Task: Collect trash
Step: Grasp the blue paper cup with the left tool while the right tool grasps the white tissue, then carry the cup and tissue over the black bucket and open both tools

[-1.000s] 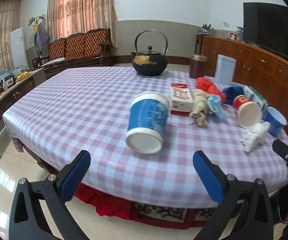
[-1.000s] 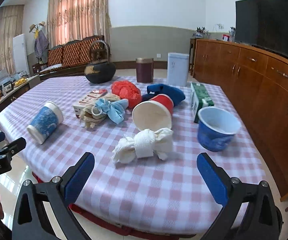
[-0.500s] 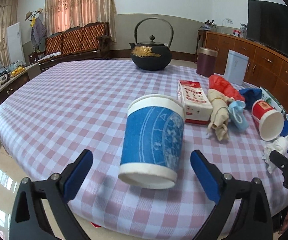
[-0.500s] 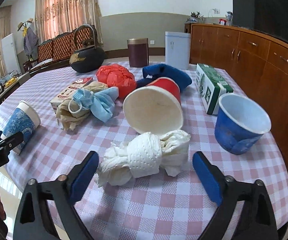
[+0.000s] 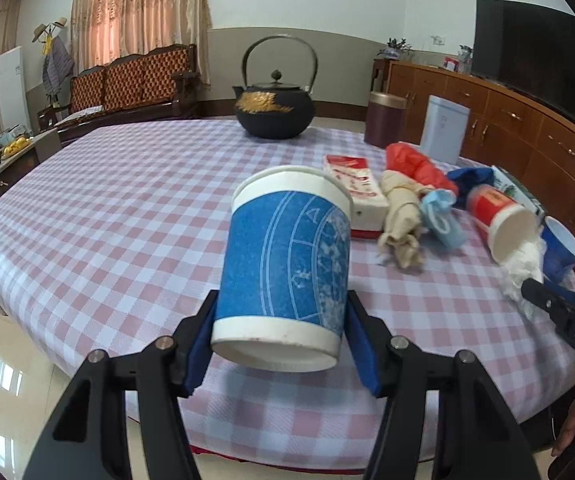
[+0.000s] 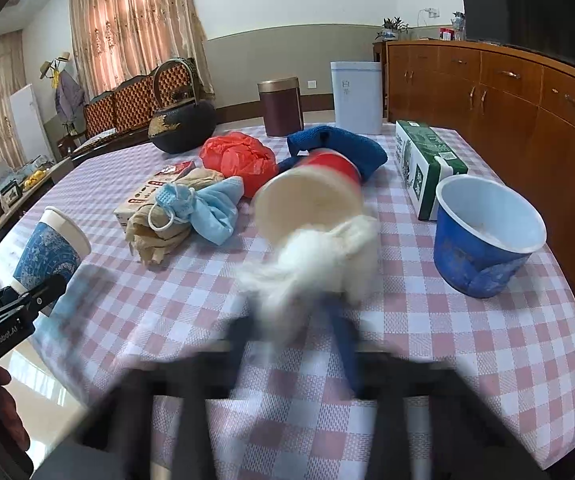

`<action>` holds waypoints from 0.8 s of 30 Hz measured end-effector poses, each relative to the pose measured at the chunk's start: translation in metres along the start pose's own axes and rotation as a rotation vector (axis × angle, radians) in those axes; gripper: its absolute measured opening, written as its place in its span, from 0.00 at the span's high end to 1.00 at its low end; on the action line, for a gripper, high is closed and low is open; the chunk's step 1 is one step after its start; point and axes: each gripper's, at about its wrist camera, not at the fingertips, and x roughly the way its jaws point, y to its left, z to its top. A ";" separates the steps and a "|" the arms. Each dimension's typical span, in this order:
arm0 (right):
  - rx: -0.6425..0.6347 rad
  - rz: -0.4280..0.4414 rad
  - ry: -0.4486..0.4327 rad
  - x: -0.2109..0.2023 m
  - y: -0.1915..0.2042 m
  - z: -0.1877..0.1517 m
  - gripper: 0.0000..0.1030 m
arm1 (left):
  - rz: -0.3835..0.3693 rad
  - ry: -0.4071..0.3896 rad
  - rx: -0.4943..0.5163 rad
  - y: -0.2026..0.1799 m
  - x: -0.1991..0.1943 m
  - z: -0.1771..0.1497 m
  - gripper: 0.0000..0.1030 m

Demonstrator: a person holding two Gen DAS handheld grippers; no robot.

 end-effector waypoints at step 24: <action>0.009 -0.038 -0.138 -0.102 -0.036 -0.012 0.92 | -0.117 -0.058 0.074 -0.065 -0.065 -0.007 0.41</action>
